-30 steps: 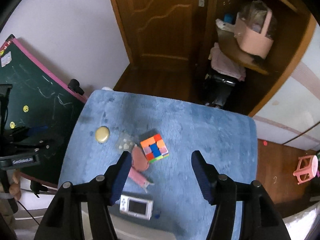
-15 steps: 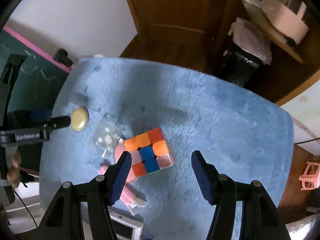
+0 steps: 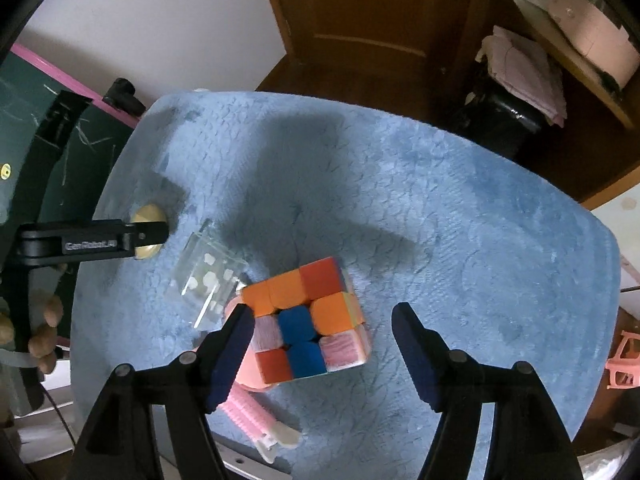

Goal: Organize rigid objects
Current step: 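Grasp gold round tin with left tool while right tool grasps Rubik's cube, then carry gold tin into tray with left tool while right tool carries Rubik's cube, then open left tool on gold tin while right tool releases Rubik's cube in tray, then move both tools back toward the clear box and pink roller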

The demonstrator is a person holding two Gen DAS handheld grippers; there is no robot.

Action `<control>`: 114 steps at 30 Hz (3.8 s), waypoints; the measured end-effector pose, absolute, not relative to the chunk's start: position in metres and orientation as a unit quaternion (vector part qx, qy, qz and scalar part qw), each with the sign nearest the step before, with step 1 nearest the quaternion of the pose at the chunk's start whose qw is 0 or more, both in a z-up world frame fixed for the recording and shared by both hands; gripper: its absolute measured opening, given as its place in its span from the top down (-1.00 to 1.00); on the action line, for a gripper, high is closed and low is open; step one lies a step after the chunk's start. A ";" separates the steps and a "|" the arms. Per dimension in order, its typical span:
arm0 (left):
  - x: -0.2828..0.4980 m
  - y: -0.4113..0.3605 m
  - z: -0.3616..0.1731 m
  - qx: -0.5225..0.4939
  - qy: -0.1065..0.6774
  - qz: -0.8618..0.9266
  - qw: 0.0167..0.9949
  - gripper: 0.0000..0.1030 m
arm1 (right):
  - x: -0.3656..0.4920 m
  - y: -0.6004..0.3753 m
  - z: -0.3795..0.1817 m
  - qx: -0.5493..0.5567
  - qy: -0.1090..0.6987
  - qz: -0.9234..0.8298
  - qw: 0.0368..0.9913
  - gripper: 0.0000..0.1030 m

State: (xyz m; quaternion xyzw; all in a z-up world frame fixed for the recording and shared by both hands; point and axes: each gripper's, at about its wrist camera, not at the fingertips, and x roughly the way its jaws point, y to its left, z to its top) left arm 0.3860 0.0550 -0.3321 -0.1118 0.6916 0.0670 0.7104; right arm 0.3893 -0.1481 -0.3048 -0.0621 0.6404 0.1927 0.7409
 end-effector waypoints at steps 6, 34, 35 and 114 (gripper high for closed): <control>0.389 0.049 -0.338 -0.099 0.686 0.087 0.715 -0.57 | 0.388 -0.135 -0.307 -0.094 0.636 0.189 0.742 -0.40; 0.343 0.034 -0.263 -0.082 0.641 0.047 0.762 -0.13 | 0.353 -0.178 -0.257 -0.020 0.614 0.145 0.776 -0.15; 0.337 0.032 -0.252 -0.080 0.636 0.037 0.767 -0.13 | 0.350 -0.180 -0.252 -0.019 0.611 0.145 0.778 -0.15; 0.073 -0.030 -0.236 0.073 0.608 -0.143 0.777 -0.48 | 0.084 -0.175 -0.225 0.079 0.628 0.101 0.767 -0.29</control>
